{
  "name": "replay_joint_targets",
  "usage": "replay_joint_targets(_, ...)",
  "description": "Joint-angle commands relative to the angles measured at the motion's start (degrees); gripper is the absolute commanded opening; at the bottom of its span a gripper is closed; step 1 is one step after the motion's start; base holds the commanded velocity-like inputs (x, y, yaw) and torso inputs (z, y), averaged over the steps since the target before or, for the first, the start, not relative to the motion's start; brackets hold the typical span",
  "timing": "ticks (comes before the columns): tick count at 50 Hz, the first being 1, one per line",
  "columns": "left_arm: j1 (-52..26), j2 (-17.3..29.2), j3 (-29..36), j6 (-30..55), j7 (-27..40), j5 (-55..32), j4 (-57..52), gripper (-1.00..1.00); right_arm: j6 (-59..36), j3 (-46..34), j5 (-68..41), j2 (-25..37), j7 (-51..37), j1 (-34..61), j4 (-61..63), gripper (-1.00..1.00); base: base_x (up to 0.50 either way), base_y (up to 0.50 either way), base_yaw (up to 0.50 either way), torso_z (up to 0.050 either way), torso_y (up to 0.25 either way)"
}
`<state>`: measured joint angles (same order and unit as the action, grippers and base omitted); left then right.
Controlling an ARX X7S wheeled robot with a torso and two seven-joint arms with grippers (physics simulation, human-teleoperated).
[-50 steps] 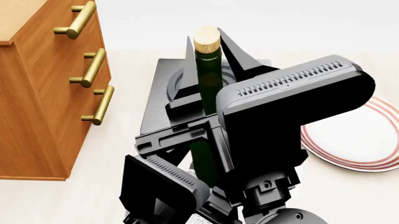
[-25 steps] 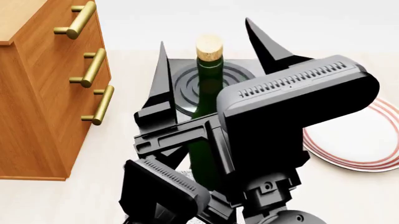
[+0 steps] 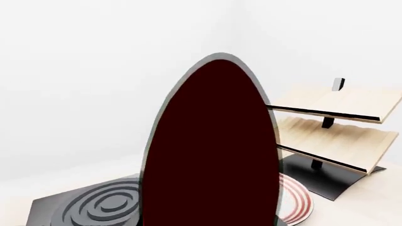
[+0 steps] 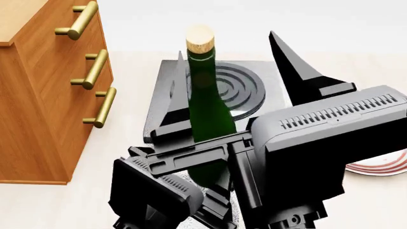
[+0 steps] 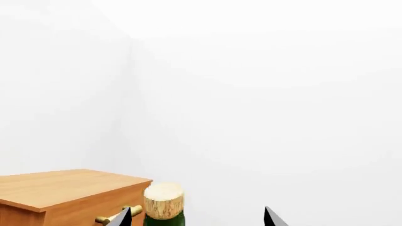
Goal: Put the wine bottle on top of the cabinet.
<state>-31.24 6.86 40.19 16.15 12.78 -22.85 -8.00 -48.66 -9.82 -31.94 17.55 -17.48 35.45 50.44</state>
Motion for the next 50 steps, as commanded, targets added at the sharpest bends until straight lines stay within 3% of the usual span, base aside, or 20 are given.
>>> replay_joint_targets(1, -1.54, 2.74, -2.64, 1.03, 2.85, -2.47, -4.58, -1.00, 0.48, 5.55, -3.78, 1.06, -2.63, -6.08, 6.25, 1.00, 0.00, 0.00, 0.00, 0.000, 0.000)
replay_joint_targets(9, -3.09, 5.21, -4.44, 3.23, 4.05, -3.00, -6.77, -1.00, 3.09, 10.30, -7.62, 3.18, -5.02, -11.06, 9.34, 1.00, 0.00, 0.00, 0.00, 0.000, 0.001)
replay_joint_targets(20, -9.27, 8.62, -8.59, 9.76, 5.92, -5.23, -8.72, -1.00, 17.34, 7.69, 2.90, 4.77, -1.23, -28.94, 5.75, 1.00, 0.00, 0.00, 0.00, 0.001, 0.001)
replay_joint_targets(31, -19.28, 9.54, -9.64, 16.54, 5.43, -5.52, -4.25, -1.00, 19.25, 7.29, 3.57, 5.70, -1.84, -31.82, 5.74, 1.00, 0.00, 0.00, 0.00, 0.000, 0.000)
replay_joint_targets(41, -35.24, 11.73, -12.53, 22.91, 3.19, -6.10, -0.89, -1.00, 19.29, 4.03, 4.19, 5.52, -2.44, -30.37, 5.16, 1.00, 0.00, 0.00, 0.00, 0.001, 0.001)
replay_joint_targets(50, -50.40, 14.44, -13.08, 25.81, -0.55, -3.10, 11.16, -1.00, 19.91, 4.19, 3.30, 6.29, -3.20, -30.51, 5.19, 1.00, 0.00, 0.00, 0.00, 0.000, 0.001)
